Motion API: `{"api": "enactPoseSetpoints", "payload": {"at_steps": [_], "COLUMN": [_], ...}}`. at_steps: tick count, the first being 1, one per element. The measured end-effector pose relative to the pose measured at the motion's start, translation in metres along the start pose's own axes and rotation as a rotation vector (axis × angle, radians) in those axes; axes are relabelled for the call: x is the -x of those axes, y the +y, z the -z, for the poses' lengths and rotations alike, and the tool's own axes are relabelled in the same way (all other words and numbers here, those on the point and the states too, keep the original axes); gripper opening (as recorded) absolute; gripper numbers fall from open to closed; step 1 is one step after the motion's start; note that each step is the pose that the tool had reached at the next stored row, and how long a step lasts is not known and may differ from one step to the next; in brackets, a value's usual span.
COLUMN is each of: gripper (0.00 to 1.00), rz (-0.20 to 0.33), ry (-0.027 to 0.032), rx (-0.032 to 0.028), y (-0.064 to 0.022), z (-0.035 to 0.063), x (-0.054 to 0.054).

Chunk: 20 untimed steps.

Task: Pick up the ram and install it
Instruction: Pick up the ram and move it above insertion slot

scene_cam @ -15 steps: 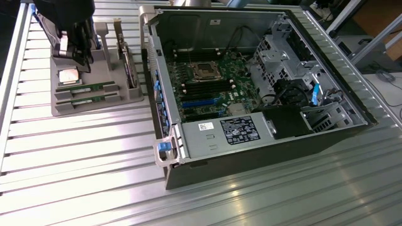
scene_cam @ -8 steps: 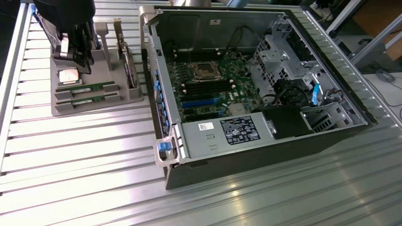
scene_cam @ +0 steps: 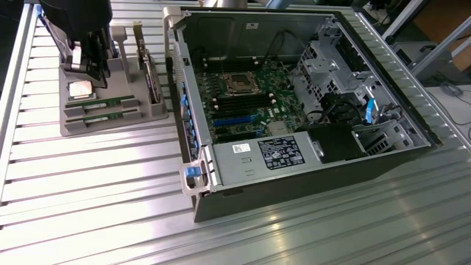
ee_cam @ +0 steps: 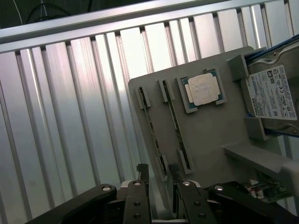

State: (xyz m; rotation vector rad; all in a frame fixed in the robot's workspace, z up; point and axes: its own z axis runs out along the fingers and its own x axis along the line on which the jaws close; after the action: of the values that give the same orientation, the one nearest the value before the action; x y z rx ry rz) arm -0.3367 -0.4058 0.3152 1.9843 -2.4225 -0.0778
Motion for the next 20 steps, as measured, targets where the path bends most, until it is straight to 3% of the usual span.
{"api": "enactPoseSetpoints", "payload": {"at_steps": [20], "gripper": [0.30], "rz": [0.000], "ry": [0.0000], "rx": [0.0000], "y": [-0.0006], "z": [-0.0099], "x": [-0.0010]}}
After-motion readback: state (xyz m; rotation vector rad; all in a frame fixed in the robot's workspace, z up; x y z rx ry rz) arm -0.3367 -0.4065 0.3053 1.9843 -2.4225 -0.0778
